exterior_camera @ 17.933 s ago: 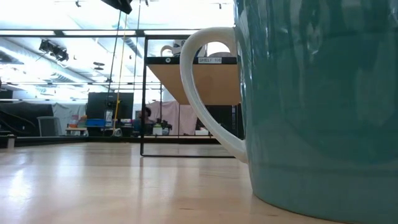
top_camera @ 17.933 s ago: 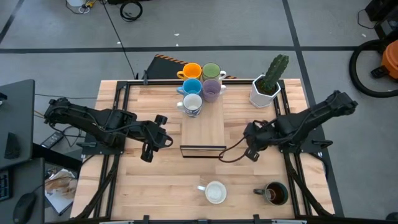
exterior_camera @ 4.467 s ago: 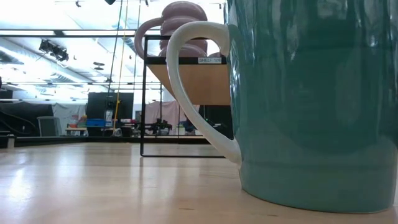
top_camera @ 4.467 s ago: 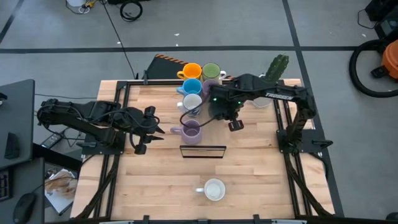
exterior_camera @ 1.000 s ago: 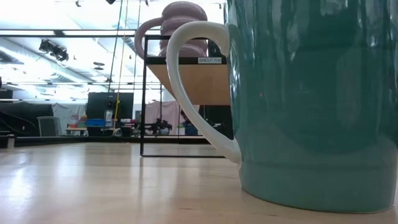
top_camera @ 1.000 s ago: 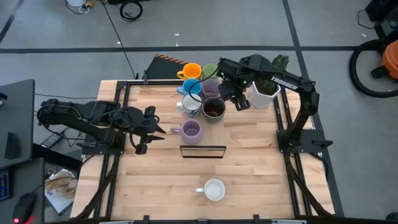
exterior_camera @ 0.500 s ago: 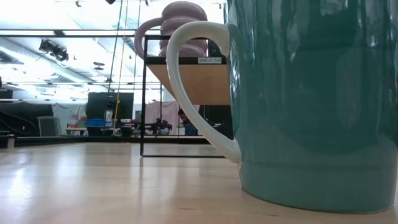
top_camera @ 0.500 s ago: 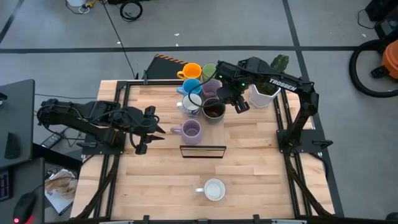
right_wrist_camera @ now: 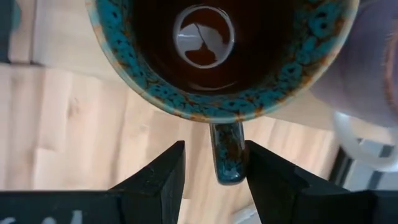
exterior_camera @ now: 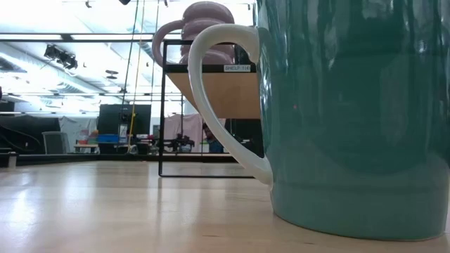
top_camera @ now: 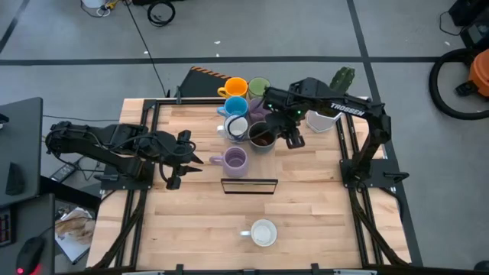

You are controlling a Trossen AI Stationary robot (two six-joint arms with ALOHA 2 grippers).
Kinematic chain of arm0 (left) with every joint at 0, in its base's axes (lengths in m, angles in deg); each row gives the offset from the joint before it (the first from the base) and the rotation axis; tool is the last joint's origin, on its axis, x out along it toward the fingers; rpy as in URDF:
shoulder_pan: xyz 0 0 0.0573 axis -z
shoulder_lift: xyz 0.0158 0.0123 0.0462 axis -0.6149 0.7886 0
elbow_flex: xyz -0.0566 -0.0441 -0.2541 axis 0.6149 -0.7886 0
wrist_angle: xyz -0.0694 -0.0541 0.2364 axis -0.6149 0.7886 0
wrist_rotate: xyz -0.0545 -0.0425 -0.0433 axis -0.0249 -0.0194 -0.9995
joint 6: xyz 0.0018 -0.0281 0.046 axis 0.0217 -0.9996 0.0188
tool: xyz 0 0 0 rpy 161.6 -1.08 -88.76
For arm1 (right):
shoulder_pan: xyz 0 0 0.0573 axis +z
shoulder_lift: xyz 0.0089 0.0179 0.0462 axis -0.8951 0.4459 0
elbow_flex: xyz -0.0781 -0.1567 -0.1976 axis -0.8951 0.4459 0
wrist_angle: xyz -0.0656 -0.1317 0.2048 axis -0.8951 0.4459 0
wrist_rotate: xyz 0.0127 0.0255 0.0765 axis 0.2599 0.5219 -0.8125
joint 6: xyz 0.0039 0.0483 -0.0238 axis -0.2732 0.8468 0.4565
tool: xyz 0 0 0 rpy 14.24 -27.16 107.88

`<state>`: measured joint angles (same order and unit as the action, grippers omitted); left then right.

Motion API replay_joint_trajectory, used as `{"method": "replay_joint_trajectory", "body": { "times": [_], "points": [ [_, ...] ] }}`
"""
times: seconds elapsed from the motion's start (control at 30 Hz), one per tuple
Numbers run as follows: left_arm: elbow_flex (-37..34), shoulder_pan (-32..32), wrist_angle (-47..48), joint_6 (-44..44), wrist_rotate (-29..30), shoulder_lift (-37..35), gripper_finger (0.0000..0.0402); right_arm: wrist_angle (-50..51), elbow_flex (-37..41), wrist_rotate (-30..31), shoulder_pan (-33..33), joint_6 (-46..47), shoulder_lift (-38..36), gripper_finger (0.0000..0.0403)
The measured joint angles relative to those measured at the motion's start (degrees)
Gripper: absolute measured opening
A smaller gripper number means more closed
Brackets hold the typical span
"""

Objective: Place coffee mugs
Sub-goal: Put the brown and green mug on the shelf

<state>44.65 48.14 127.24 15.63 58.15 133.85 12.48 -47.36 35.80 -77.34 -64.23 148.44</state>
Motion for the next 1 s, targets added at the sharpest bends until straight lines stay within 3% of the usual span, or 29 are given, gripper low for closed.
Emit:
{"method": "replay_joint_trajectory", "body": {
  "times": [0.37,0.7,1.0],
  "points": [
    [0.00,-0.01,-0.05,-0.04,0.00,0.00,0.0117,-0.05,0.00,-0.15,3.21,22.44,0.02,0.0167],
    [0.00,-0.01,-0.05,-0.02,0.00,0.00,0.0117,-1.79,0.00,1.76,3.71,31.13,0.04,0.0167],
    [0.00,-0.02,-0.04,-0.02,0.00,0.00,0.0117,-1.19,0.00,2.68,3.73,31.29,0.07,0.0155]
  ]
}}
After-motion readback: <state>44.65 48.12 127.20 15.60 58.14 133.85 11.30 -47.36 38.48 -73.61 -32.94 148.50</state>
